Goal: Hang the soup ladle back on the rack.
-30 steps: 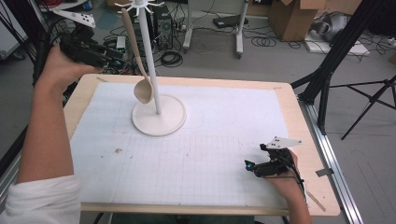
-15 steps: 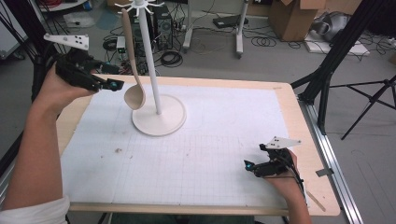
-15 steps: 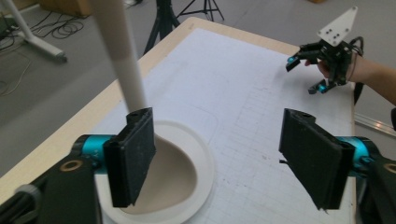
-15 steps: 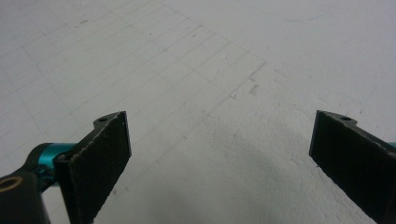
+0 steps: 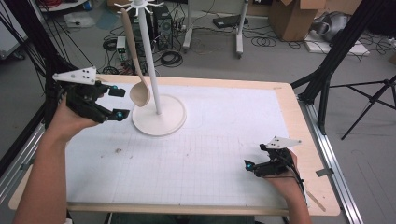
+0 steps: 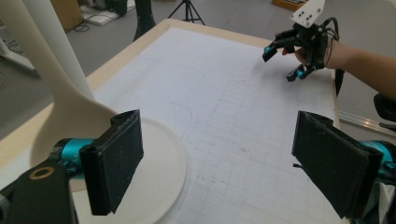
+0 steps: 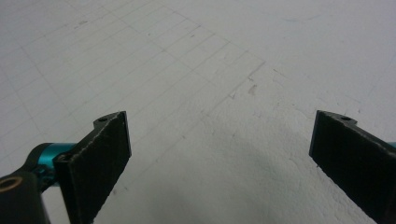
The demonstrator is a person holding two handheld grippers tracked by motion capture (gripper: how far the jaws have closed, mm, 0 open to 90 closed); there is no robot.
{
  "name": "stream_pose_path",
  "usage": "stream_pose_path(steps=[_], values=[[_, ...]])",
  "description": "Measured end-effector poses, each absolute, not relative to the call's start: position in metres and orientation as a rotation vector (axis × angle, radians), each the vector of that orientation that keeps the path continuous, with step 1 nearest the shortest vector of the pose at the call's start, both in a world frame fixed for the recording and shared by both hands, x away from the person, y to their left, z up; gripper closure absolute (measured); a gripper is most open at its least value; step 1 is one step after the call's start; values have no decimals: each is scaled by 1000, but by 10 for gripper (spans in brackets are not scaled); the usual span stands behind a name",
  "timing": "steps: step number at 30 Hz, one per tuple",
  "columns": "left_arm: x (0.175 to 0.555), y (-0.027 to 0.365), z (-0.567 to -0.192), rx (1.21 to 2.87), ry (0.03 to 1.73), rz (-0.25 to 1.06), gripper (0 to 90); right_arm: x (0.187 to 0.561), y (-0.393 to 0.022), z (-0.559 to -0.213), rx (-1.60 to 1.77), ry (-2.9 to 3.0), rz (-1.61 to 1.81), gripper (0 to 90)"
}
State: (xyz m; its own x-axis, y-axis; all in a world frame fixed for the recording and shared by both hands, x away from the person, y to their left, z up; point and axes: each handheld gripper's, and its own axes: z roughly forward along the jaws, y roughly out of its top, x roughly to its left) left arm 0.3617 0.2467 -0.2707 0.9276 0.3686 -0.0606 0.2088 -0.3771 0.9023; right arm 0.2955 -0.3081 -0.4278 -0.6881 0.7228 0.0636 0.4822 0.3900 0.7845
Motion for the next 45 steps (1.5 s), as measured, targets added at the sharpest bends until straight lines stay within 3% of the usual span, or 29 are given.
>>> stream_pose_path(steps=[24, 45], values=[[337, 239, -372, 1967, 502, 146, 17, 296, -308, -429, 1061, 2361, 1195, 45], [336, 253, -400, 1956, 553, 131, 17, 299, -311, -428, 1058, 2352, 1237, 45]])
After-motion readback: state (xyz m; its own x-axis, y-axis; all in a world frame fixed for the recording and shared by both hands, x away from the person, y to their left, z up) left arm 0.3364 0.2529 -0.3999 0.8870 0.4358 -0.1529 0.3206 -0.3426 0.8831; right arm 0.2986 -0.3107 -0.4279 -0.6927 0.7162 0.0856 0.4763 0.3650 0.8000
